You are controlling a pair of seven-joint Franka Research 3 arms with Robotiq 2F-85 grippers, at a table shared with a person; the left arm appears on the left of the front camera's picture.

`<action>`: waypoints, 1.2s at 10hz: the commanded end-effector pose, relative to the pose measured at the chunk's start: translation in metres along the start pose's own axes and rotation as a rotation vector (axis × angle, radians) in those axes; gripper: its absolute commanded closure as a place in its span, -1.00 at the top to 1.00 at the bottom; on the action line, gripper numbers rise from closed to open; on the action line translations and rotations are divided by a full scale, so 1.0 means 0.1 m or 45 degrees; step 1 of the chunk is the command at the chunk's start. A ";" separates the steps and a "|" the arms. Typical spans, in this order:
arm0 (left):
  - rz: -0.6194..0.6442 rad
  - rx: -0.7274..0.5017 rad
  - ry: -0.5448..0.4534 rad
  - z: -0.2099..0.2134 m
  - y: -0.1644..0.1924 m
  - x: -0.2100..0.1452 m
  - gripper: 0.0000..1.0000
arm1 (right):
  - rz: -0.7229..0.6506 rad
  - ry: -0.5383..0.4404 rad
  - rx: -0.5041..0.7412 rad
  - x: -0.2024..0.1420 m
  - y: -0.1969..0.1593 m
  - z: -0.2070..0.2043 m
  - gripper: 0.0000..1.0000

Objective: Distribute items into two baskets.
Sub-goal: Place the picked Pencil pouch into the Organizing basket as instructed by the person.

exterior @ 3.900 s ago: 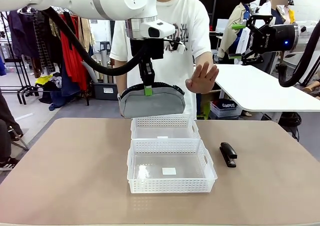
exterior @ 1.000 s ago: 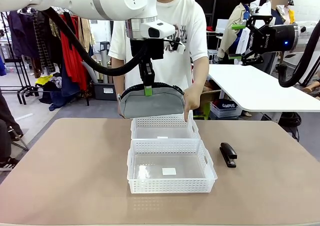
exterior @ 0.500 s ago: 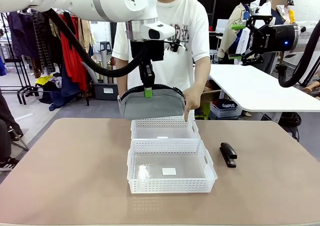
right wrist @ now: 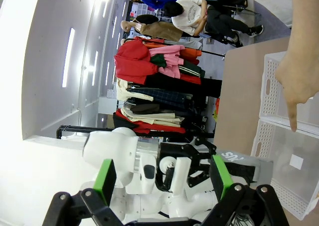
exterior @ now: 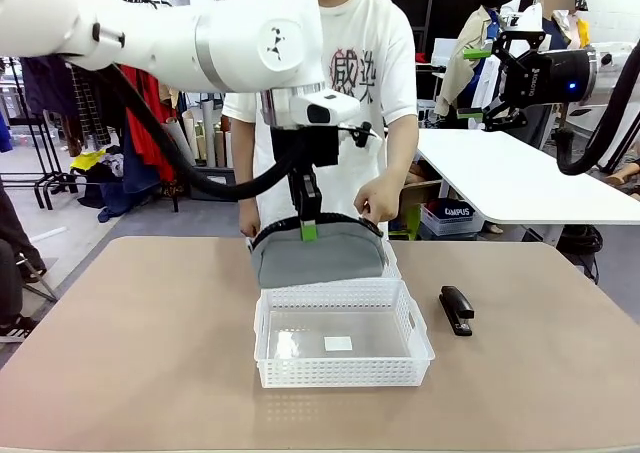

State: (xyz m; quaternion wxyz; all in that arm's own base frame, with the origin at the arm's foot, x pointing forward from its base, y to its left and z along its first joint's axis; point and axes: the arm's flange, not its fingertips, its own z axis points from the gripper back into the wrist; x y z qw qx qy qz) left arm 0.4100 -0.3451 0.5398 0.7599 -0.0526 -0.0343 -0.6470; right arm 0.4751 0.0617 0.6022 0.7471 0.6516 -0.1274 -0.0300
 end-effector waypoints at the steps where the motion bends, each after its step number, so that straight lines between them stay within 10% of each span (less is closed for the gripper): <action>1: -0.012 0.003 -0.014 -0.15 -0.19 0.00 -1.00 | 0.013 0.001 0.003 0.00 0.01 0.00 1.00; 12: -0.061 -0.004 0.109 -0.88 -0.13 0.20 -1.00 | 0.013 0.001 0.003 0.00 0.01 0.00 1.00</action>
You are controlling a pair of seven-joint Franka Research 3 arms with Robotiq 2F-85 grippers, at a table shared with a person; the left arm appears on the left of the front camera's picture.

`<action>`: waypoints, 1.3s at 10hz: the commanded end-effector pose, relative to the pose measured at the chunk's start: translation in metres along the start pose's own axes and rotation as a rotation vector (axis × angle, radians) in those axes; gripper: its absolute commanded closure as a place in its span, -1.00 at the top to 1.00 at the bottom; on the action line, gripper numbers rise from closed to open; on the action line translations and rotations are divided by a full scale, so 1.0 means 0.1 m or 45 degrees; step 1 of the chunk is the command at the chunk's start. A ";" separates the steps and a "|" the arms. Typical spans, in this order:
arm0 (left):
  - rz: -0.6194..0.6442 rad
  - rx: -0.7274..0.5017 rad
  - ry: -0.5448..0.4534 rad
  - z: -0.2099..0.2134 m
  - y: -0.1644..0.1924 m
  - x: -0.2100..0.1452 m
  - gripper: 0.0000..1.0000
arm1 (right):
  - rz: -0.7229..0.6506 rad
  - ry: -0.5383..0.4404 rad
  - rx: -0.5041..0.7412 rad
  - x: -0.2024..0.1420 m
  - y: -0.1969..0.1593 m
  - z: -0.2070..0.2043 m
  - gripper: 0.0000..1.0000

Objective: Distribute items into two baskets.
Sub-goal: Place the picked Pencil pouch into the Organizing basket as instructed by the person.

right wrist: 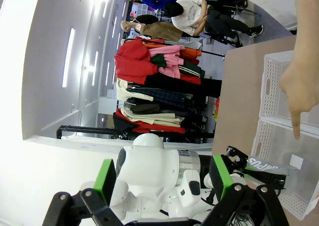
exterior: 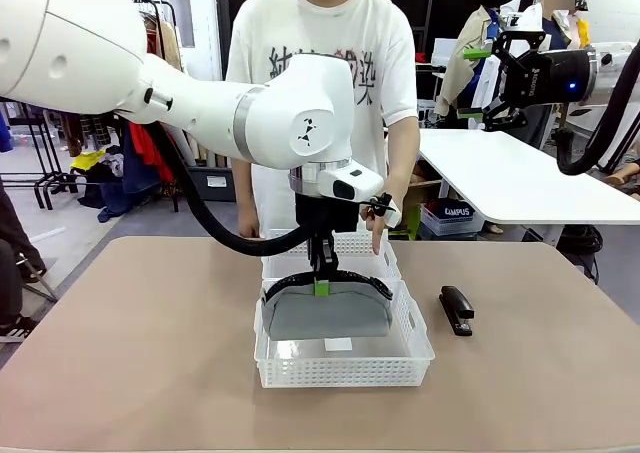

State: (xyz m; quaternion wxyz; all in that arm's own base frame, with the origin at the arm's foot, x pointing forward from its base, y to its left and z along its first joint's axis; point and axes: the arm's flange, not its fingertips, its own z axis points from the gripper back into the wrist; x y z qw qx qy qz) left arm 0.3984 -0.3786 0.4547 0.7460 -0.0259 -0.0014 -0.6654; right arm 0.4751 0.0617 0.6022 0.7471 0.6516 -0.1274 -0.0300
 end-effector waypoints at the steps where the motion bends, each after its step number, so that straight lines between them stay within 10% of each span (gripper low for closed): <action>1: -0.005 0.002 0.000 0.01 0.00 -0.01 -1.00 | 0.013 0.001 0.003 0.00 0.01 0.00 1.00; 13: -0.018 0.066 -0.030 -0.67 0.29 0.21 -1.00 | 0.013 0.001 0.003 0.00 0.01 0.00 1.00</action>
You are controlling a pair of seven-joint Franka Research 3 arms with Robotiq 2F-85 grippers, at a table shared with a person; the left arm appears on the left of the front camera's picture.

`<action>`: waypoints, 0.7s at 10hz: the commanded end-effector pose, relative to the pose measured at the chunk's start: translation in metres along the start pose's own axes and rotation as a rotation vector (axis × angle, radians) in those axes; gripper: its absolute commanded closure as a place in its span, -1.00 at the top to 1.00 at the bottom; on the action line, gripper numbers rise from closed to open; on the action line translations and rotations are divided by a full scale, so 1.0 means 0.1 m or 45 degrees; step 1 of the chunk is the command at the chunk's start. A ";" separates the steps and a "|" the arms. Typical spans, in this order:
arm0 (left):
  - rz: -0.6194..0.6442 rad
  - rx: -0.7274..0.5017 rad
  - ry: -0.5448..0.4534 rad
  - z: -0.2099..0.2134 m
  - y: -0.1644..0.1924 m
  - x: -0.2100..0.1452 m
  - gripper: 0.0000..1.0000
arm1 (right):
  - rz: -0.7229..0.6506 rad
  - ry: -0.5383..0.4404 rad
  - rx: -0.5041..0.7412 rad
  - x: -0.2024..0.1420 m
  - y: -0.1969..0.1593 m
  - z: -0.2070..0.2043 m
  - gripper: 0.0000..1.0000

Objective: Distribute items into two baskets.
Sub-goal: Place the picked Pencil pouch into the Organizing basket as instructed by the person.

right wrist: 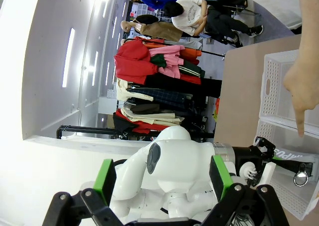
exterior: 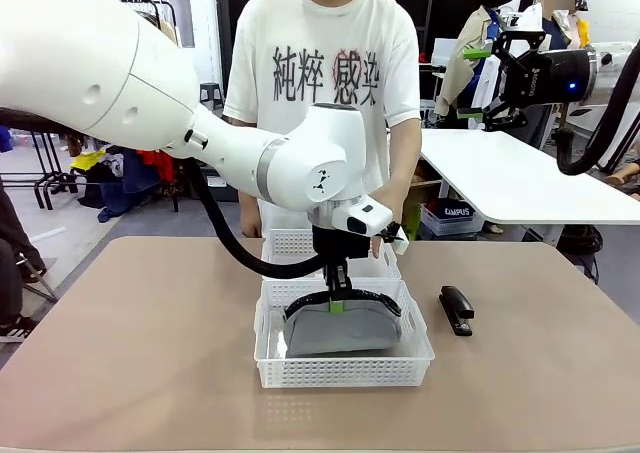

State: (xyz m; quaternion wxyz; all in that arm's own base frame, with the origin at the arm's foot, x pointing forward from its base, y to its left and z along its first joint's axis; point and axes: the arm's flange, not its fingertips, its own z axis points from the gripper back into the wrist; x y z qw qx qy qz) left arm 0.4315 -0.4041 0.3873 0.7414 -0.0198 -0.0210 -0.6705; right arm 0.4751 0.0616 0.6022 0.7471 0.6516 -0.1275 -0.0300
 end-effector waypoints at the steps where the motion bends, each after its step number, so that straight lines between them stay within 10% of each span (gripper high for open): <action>1: 0.000 0.014 0.007 -0.02 -0.03 -0.07 -1.00 | 0.013 0.001 0.003 0.00 0.01 0.00 1.00; 4: -0.002 0.000 0.028 -0.02 -0.03 -0.07 -0.81 | 0.013 0.001 0.003 0.00 0.01 0.00 1.00; 7: 0.010 -0.009 0.023 0.00 -0.04 -0.08 0.34 | 0.013 0.001 0.003 0.00 0.01 0.00 1.00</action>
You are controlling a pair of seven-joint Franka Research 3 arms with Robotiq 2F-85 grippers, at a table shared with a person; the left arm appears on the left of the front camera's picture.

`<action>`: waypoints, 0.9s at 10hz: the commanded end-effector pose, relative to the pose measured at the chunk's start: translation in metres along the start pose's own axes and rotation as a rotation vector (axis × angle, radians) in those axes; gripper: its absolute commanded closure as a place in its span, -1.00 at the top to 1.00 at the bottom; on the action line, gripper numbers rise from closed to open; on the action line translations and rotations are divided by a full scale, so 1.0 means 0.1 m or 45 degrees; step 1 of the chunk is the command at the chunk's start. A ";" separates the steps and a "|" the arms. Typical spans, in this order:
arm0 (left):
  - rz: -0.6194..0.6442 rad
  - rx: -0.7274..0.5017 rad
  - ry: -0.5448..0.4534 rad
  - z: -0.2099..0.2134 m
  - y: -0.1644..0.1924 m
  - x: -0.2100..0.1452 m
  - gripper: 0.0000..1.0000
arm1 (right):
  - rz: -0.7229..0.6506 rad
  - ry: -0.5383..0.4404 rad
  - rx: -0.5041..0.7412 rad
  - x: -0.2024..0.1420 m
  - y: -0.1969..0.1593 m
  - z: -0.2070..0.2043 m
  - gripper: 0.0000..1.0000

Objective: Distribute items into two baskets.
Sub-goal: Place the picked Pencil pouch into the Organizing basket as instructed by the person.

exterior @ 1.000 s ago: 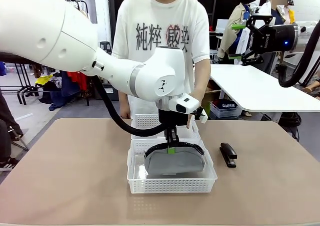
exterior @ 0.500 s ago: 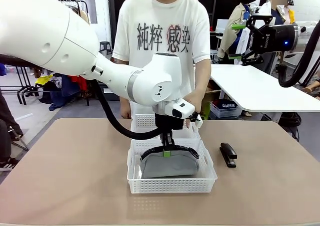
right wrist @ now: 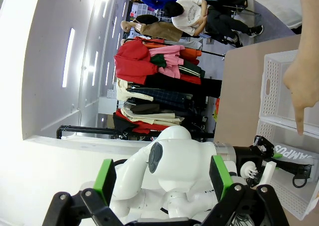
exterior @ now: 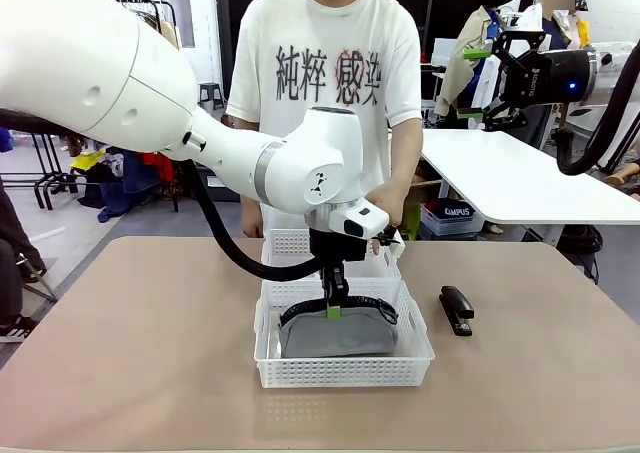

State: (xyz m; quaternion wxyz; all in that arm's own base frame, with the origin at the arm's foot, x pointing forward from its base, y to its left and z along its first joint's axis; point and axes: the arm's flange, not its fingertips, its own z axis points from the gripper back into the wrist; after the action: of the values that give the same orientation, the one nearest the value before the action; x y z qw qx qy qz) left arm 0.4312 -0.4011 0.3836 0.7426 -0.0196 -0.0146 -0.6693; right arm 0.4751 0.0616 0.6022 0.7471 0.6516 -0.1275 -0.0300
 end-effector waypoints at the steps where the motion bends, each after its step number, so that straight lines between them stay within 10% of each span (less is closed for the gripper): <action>1: 0.027 -0.022 0.019 0.07 -0.06 -0.05 0.73 | 0.013 0.001 0.003 0.00 0.01 0.00 1.00; 2: 0.019 -0.032 0.014 0.12 -0.07 -0.06 1.00 | 0.013 0.001 0.003 0.00 0.01 0.00 1.00; 9: -0.021 -0.050 -0.005 0.31 -0.16 -0.07 1.00 | 0.013 0.001 0.003 0.00 0.01 0.00 1.00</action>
State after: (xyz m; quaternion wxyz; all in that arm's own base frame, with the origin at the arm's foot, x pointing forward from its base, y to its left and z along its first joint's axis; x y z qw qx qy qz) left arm 0.4208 -0.4011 0.4096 0.7426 -0.0257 -0.0056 -0.6693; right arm 0.4751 0.0616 0.6022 0.7471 0.6516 -0.1275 -0.0300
